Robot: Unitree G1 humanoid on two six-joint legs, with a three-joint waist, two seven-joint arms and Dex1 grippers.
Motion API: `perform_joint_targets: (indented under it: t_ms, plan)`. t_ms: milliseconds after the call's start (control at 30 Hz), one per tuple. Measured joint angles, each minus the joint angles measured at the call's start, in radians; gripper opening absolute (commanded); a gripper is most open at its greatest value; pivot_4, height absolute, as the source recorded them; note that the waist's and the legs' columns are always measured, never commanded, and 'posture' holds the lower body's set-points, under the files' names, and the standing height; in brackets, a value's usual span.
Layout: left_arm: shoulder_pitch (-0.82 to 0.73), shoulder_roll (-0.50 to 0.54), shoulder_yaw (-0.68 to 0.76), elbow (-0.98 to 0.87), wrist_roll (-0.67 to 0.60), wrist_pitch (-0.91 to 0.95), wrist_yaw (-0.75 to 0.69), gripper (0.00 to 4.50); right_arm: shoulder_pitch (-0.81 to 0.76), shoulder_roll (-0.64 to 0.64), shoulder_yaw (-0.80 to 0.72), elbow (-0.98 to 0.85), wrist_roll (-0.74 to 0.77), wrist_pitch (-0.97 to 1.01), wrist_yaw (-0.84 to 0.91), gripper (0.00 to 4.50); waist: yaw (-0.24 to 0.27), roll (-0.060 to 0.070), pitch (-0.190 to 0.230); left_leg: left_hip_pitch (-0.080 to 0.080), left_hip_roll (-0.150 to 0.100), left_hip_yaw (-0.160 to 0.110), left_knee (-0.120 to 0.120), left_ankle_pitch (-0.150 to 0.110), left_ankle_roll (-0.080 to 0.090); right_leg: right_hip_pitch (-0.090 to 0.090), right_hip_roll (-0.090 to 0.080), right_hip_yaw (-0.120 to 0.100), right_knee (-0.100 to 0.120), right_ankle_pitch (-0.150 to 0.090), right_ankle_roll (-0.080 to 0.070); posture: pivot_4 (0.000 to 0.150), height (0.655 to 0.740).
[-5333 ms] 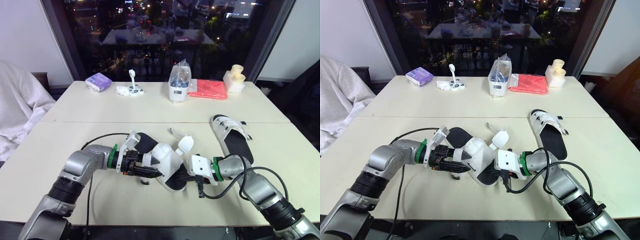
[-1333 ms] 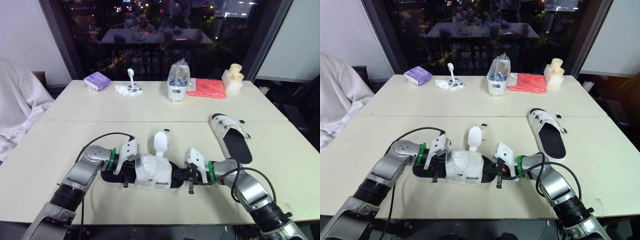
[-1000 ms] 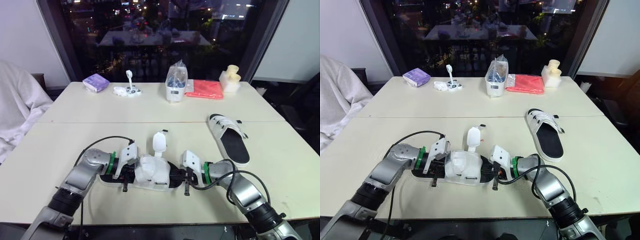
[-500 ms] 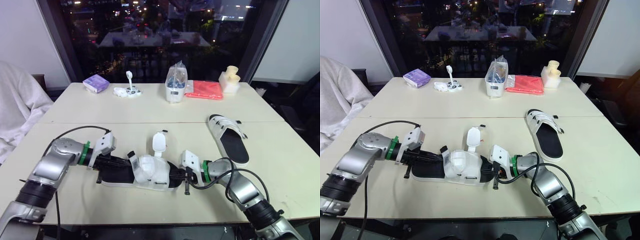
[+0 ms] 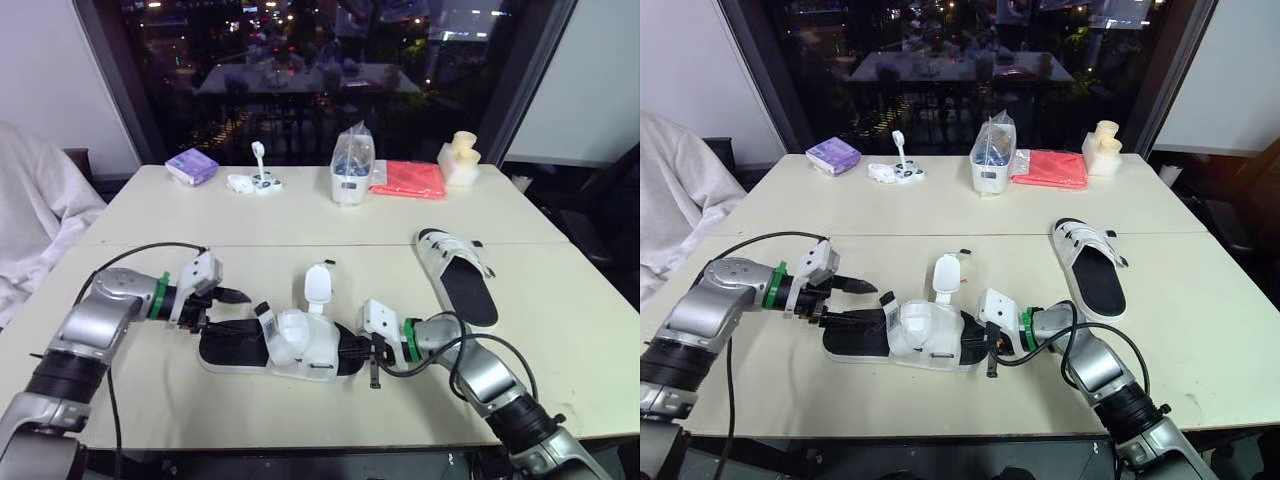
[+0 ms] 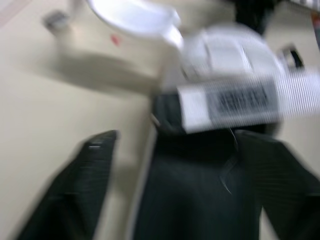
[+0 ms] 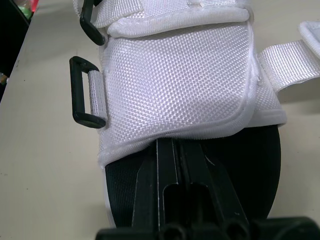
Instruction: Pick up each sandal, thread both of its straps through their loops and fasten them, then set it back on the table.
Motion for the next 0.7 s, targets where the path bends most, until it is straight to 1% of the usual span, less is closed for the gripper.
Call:
perform_joint_targets:
  t_ms: [67,233,433,533,633,700]
  plan:
    - [-0.019,-0.023,0.033,0.019,-0.030,0.058,0.031,4.44,-0.002,0.000,0.001,0.003,0.000,-0.003,0.000,0.00,-0.001,0.000,0.000,0.000,0.000,0.000,0.000,0.000,0.000,0.000,0.000,0.000,0.000,0.000,0.000,0.150,0.7400]
    - [-0.027,-0.107,0.109,0.053,-0.122,0.278,0.151,4.44,-0.014,0.000,0.009,0.009,-0.007,-0.006,0.001,0.00,0.000,0.000,0.000,0.000,0.000,0.000,0.000,0.000,0.000,0.000,0.000,0.000,0.000,0.001,0.002,0.150,0.7400]
    - [0.047,-0.227,0.241,0.036,-0.270,0.542,0.322,4.44,-0.020,0.002,0.012,0.015,-0.009,-0.006,0.001,0.00,0.000,0.000,0.000,0.000,0.000,0.000,0.000,0.000,0.000,0.000,0.000,0.000,0.000,0.002,0.003,0.150,0.7400]
    - [0.081,-0.270,0.269,0.008,-0.310,0.616,0.397,4.44,-0.021,0.002,0.012,0.016,-0.010,-0.007,0.000,0.00,0.001,0.000,0.000,0.000,0.000,0.000,0.000,0.000,0.000,0.000,0.000,0.000,0.000,0.002,0.003,0.150,0.7400]
    - [0.081,-0.311,0.332,-0.014,-0.359,0.668,0.464,4.44,-0.021,0.002,0.012,0.016,-0.011,-0.007,0.000,0.00,0.001,0.000,0.000,0.000,0.000,0.000,0.000,0.000,-0.001,0.000,0.000,0.000,0.000,0.002,0.003,0.150,0.7400]
    - [0.084,-0.338,0.350,-0.028,-0.388,0.691,0.499,4.44,-0.021,0.002,0.012,0.016,-0.011,-0.007,0.000,0.00,0.001,0.000,0.000,0.000,0.000,0.000,0.000,0.000,-0.001,0.000,0.000,0.000,0.000,0.002,0.003,0.150,0.7400]
